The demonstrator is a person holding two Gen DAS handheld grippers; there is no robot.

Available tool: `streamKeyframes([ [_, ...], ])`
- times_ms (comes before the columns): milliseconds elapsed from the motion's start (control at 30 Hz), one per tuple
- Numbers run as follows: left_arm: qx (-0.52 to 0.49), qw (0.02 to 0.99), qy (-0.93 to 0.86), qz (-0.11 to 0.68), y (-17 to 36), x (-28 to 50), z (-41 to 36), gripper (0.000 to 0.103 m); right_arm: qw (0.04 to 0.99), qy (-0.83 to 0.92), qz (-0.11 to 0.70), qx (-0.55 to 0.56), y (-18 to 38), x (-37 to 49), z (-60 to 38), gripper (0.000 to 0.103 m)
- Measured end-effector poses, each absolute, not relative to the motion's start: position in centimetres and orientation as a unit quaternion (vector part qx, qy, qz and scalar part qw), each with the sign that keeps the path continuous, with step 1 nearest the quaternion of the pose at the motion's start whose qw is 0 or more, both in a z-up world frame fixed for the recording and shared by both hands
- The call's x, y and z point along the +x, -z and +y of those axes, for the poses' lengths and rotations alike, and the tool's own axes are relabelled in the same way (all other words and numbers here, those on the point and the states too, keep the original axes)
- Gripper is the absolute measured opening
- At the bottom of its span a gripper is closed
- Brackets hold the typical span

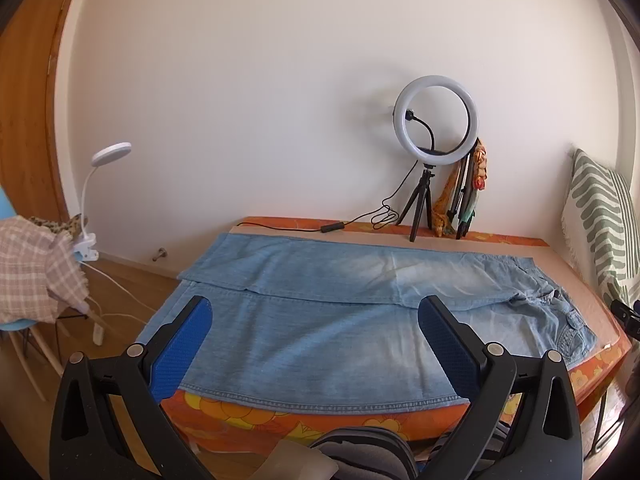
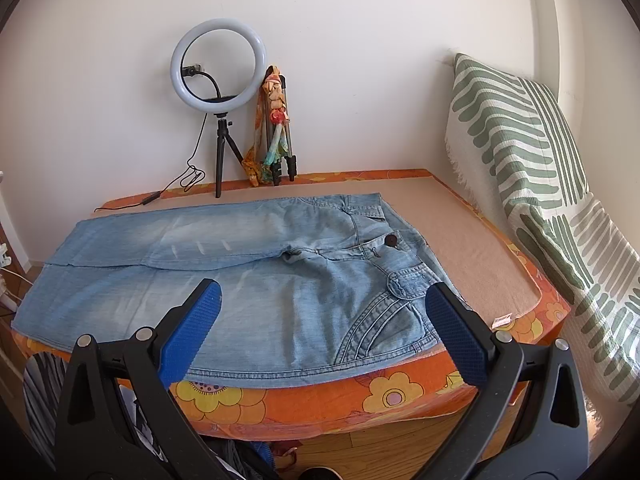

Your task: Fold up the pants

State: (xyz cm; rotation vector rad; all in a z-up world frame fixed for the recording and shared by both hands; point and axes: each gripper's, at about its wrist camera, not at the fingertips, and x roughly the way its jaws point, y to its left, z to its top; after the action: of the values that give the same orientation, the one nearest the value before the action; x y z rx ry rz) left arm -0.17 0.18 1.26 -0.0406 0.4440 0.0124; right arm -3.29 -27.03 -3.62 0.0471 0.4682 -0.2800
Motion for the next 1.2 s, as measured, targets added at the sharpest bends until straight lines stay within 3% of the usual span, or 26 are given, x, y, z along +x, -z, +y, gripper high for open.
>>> streamKeyframes([
  [1200,-0.018,0.978,-0.005,0.209,-1.6,-0.8,0.1,0.102,0.964,0.131,0.23,0.024,2.9,-3.0,-25.8,0.103],
])
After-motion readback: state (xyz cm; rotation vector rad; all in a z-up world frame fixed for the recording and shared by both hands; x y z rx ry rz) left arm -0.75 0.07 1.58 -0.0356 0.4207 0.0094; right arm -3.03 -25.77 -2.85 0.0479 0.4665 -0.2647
